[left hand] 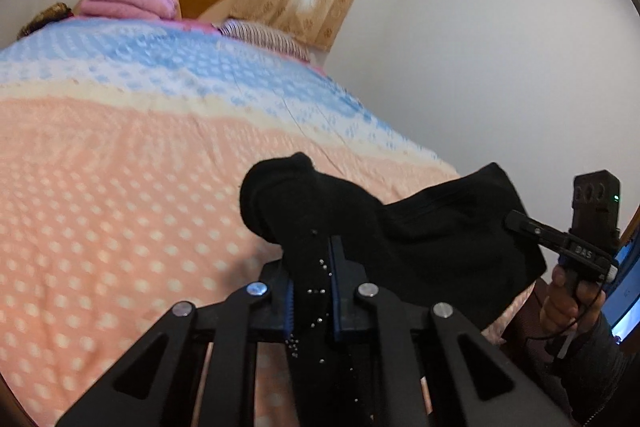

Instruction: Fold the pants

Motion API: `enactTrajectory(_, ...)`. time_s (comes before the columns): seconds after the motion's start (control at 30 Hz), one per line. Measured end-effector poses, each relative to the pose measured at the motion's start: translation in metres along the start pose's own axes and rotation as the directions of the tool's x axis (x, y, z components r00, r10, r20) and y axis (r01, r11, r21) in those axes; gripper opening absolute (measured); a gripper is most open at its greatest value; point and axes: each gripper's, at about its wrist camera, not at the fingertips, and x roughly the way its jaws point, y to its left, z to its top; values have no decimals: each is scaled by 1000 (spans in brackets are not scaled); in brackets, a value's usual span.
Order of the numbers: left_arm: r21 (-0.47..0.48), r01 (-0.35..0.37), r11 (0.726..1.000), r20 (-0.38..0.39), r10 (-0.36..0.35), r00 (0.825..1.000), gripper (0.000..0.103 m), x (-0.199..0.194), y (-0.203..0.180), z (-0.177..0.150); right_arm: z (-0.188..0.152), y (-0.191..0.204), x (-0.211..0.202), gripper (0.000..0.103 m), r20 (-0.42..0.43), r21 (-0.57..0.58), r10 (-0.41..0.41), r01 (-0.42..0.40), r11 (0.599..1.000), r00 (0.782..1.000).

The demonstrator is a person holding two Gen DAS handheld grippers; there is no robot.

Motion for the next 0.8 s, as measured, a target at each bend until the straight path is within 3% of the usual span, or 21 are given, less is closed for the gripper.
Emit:
enactTrajectory(0.3,-56,-137,989,91,141,986,14,-63,58,15,42,43,95,24,-89,-39,108,-111,993,990)
enactTrajectory(0.4,-86,-201,976,110,210,971,14,-82,83,16,51,72,130,24,-105,-72,154,-162,984,983)
enactTrajectory(0.57,-147,-326,934,136,346,929,14,-109,132,15,59,117,190,24,-128,-72,219,-230,971,967)
enactTrajectory(0.73,-167,-410,897,81,427,901,14,-104,164,0,48,138,236,24,-183,-55,232,-246,968,955)
enactTrajectory(0.8,-170,-418,892,65,434,899,14,-102,170,-6,40,138,249,24,-206,-47,225,-239,970,953)
